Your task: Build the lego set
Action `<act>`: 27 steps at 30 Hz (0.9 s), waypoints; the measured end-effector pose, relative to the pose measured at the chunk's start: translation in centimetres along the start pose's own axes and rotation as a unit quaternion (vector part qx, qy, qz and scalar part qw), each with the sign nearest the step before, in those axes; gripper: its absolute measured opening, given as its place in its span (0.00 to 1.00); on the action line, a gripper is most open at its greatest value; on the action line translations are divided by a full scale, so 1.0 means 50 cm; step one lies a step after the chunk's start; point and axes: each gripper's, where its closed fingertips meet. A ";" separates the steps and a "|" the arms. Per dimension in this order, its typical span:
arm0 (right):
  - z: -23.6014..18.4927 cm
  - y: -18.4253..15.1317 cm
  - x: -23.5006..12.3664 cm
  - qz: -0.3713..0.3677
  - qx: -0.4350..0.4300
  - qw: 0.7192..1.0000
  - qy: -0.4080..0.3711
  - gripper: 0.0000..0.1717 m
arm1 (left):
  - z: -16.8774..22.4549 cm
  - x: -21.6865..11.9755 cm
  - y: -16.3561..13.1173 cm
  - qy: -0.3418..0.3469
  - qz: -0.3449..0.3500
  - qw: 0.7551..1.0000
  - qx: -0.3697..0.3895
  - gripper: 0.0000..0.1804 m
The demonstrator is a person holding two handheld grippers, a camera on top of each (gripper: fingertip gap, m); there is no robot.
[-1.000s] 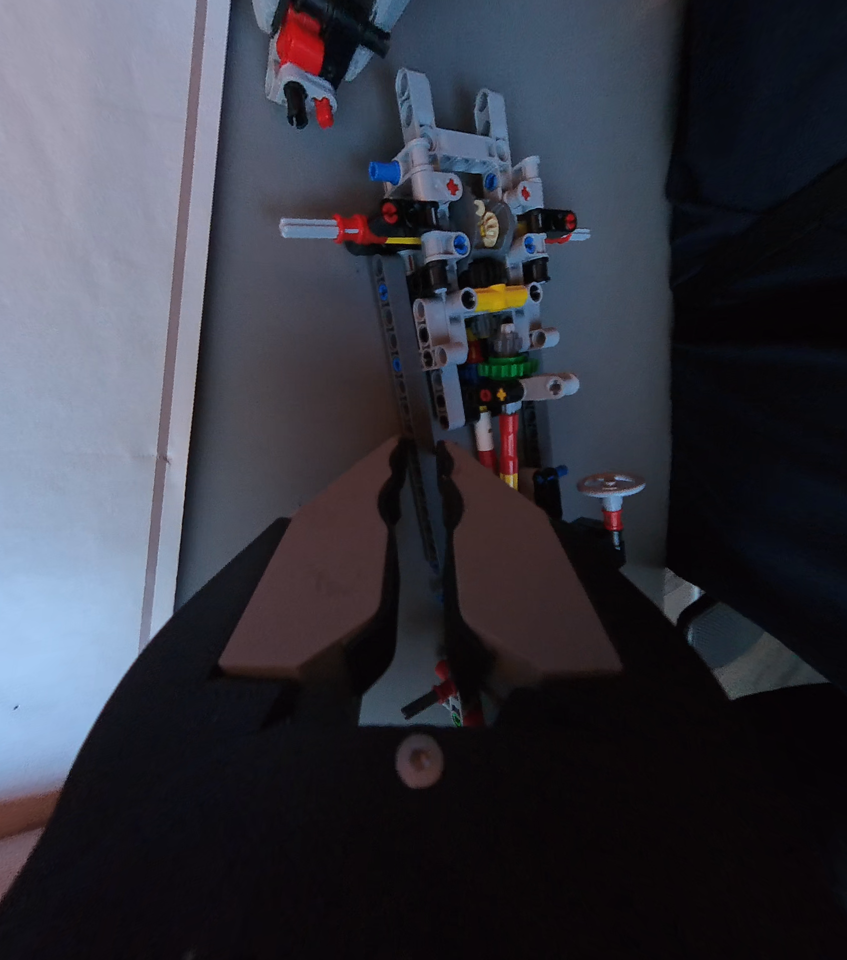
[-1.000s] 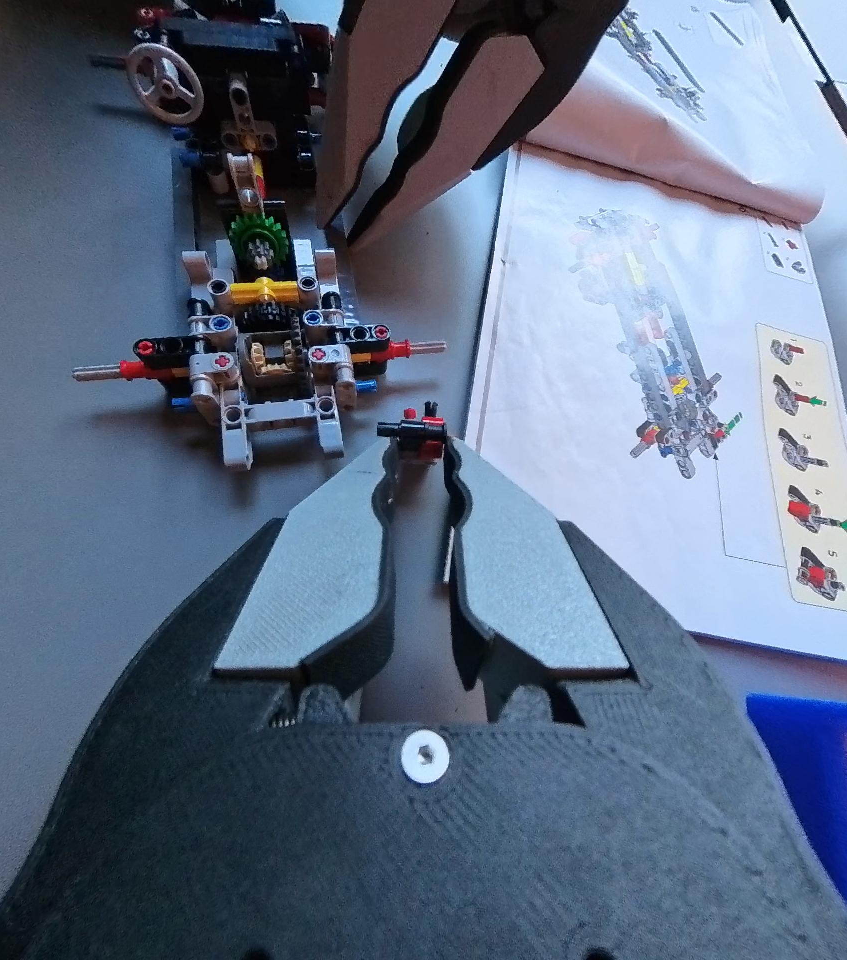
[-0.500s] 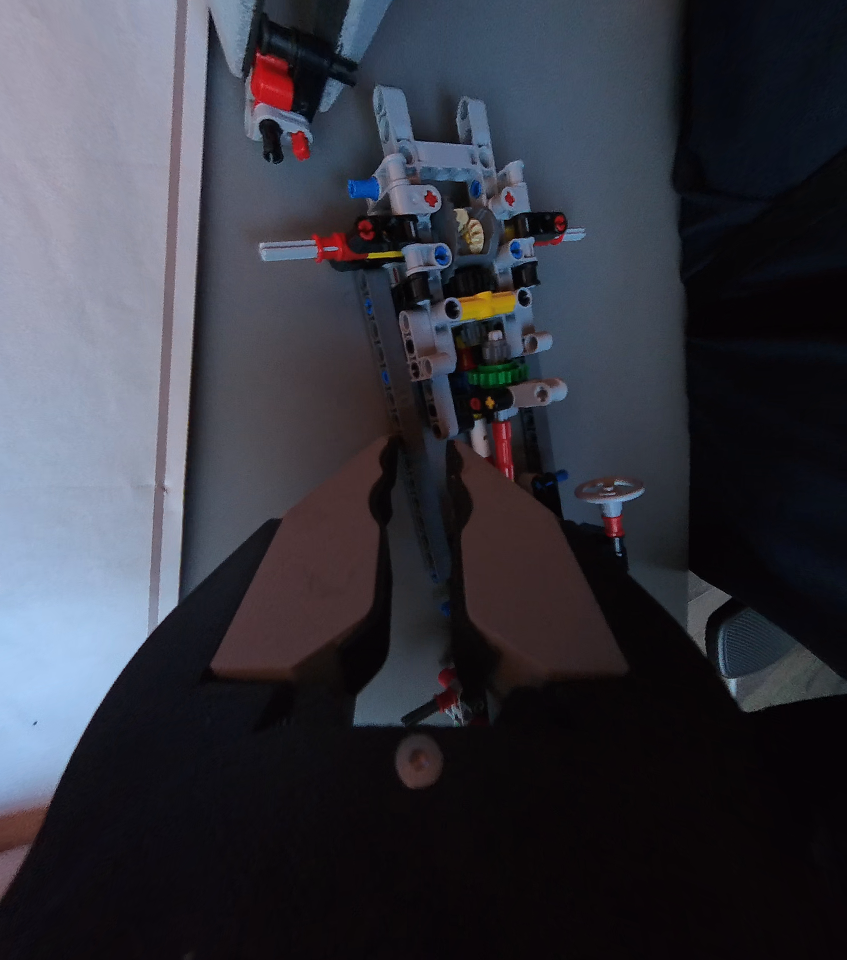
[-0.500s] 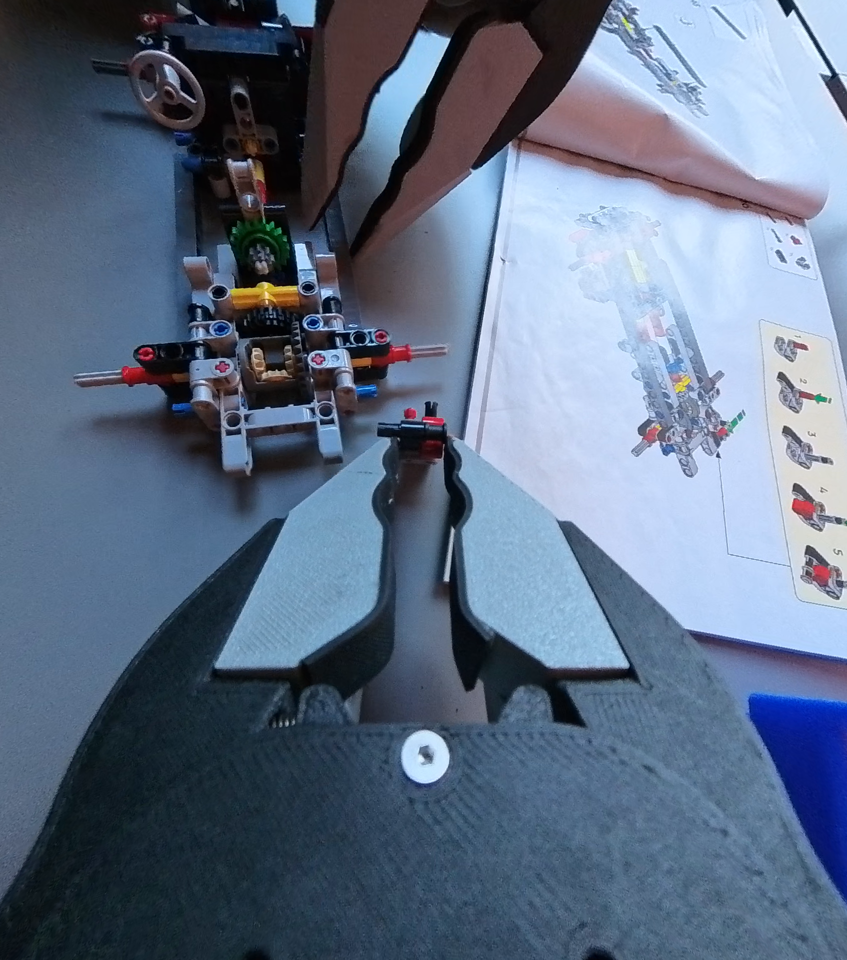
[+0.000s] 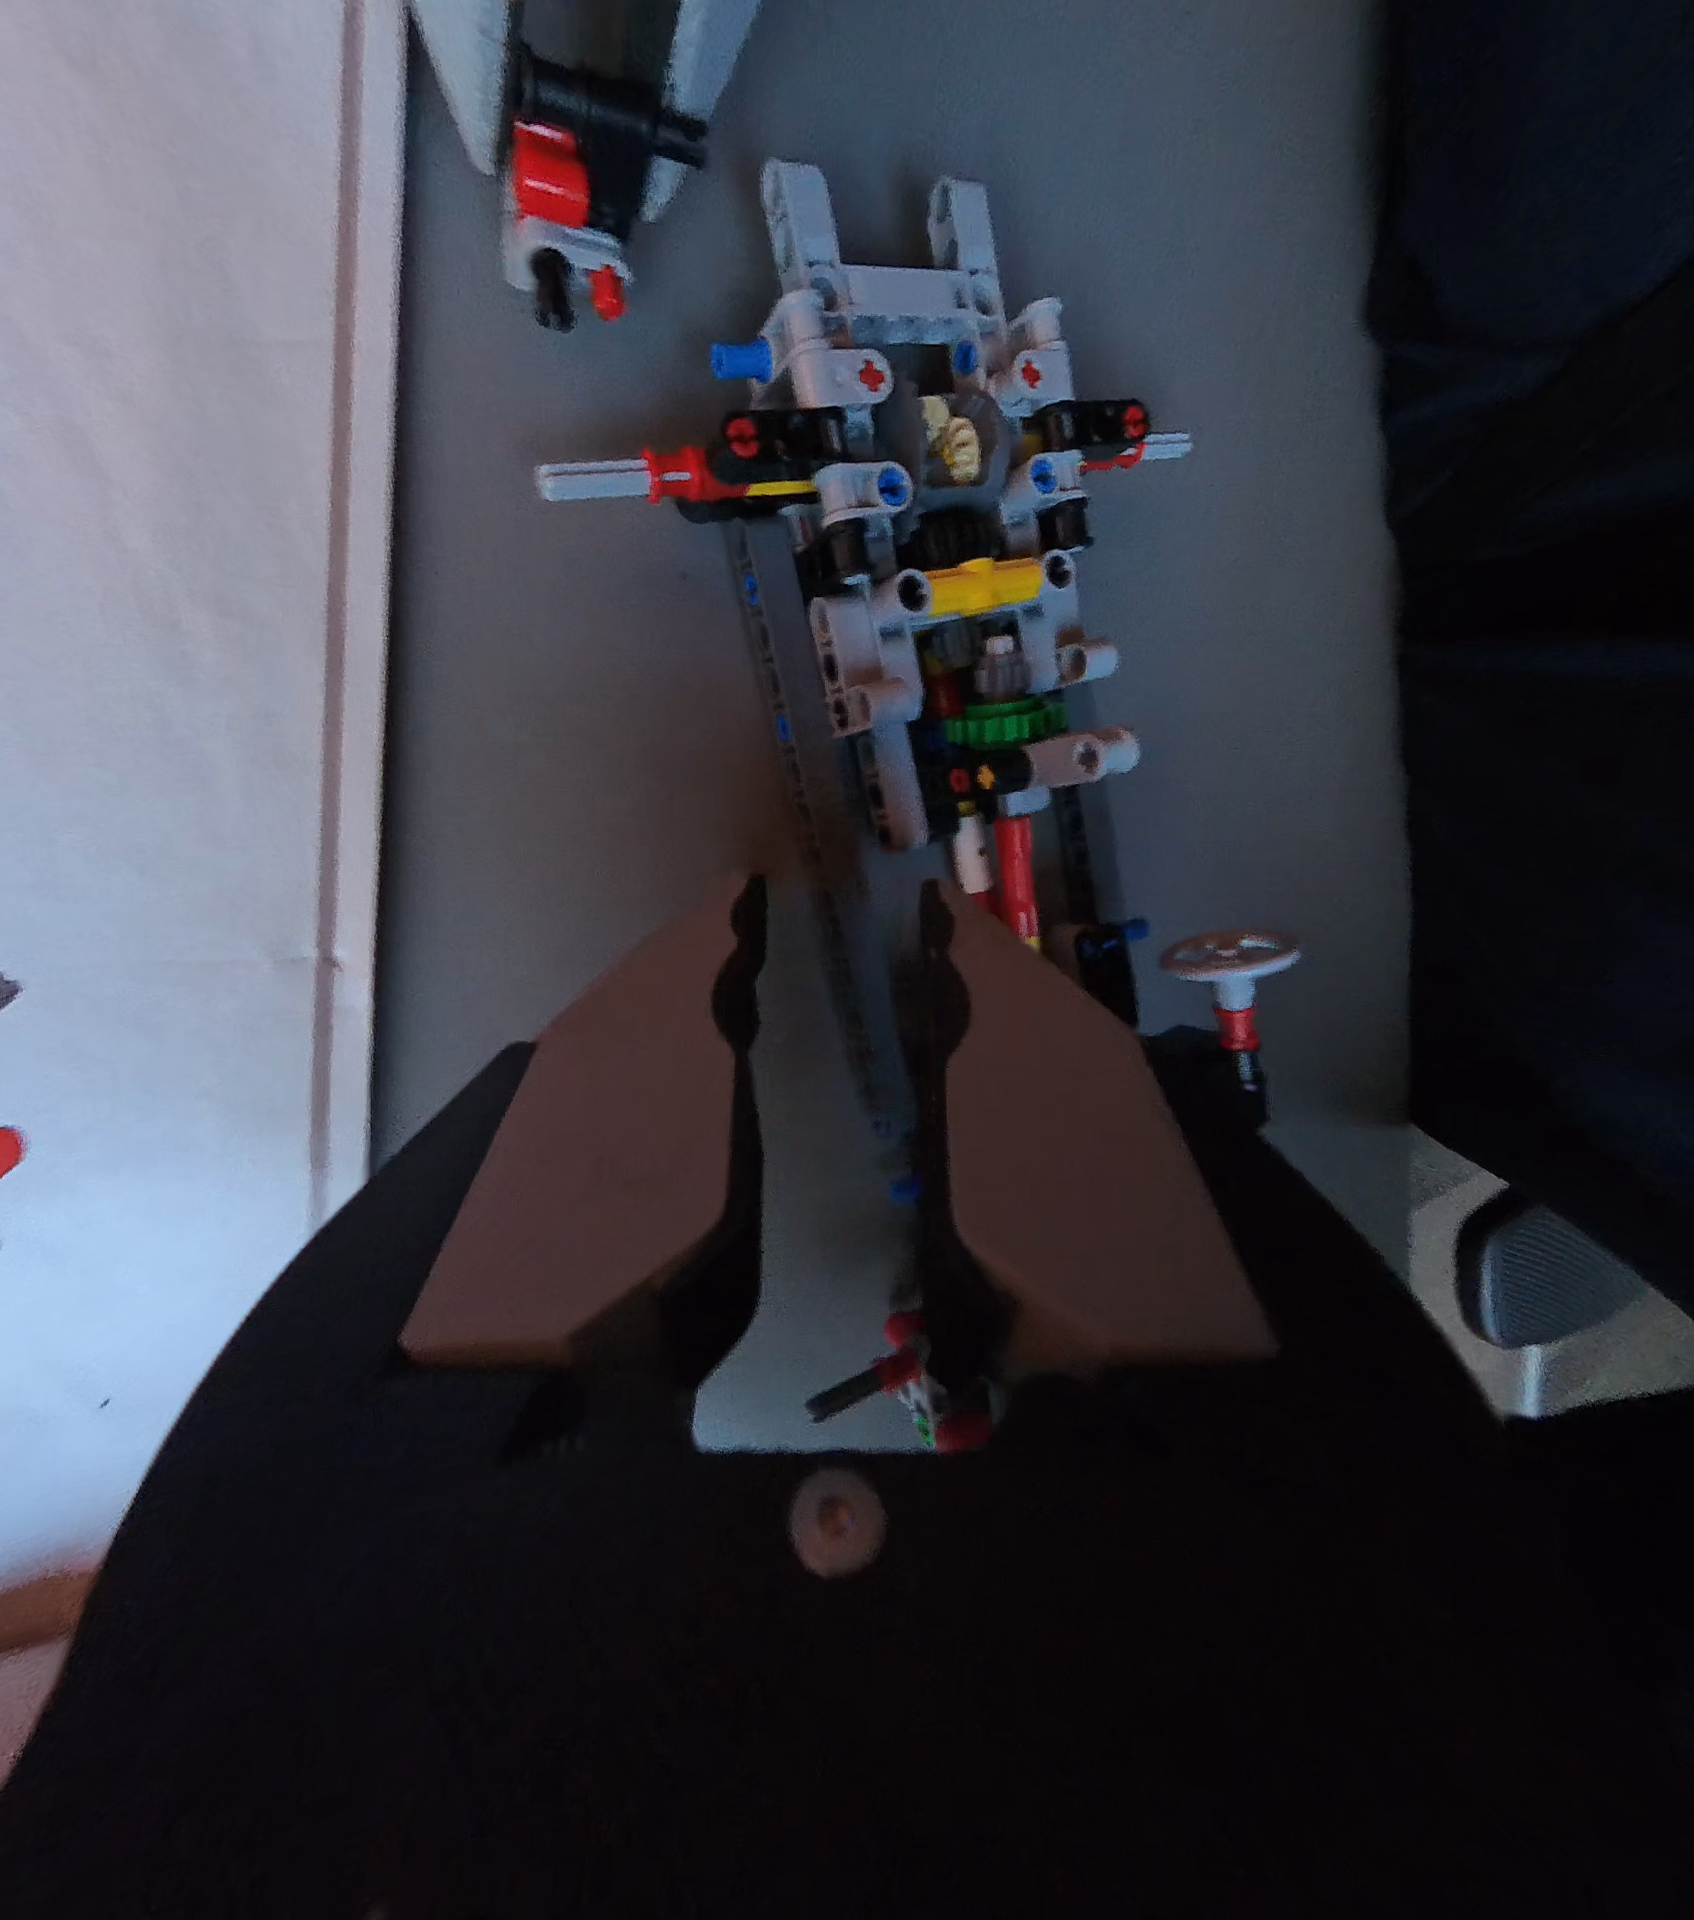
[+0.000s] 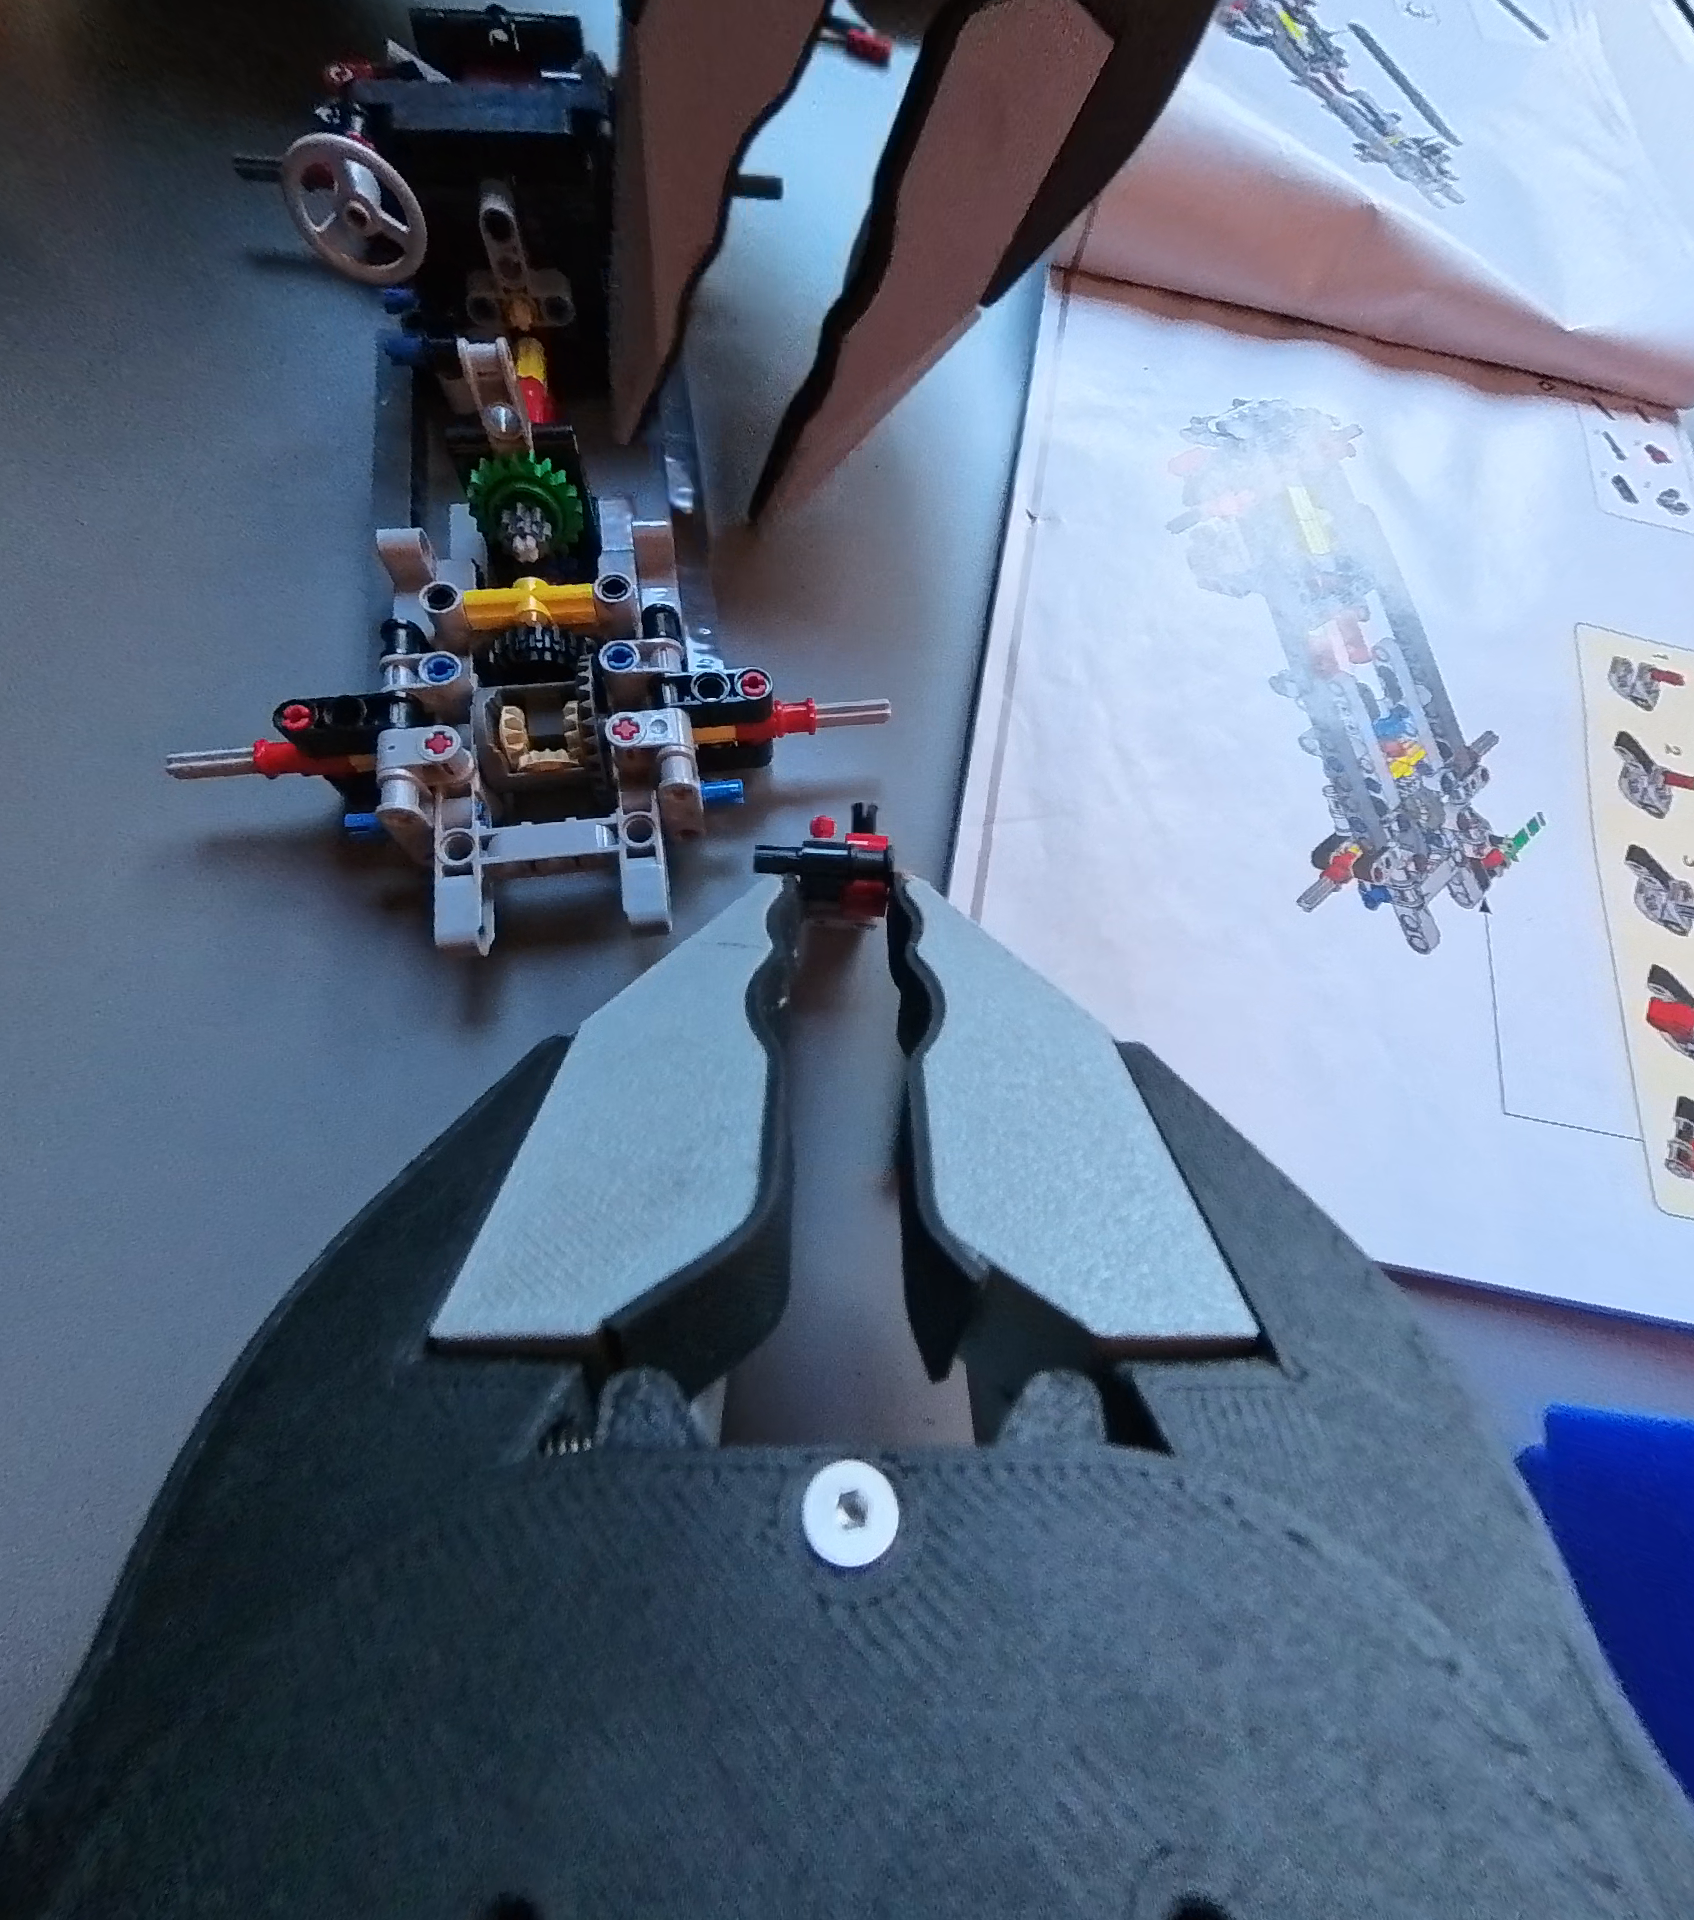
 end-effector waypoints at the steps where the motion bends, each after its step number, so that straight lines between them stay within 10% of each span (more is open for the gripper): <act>1: -0.001 0.000 0.000 0.000 0.005 1.000 0.003 0.08 | 0.006 0.002 -0.002 -0.011 -0.003 1.000 -0.003 0.15; 10: -0.013 0.001 0.002 0.000 0.024 0.999 0.023 0.08 | -0.004 0.013 0.003 0.006 -0.012 1.000 0.007 0.05; 27: -0.012 0.000 0.002 -0.003 0.028 0.999 0.025 0.08 | -0.023 0.007 0.009 0.082 -0.040 0.994 0.059 0.22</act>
Point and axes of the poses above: each gripper's, where its closed fingertips meet, x out along the fingers, y out of its top, z = x × y across the jaws, and after that the axes turned 11 degrees about z, right-handed
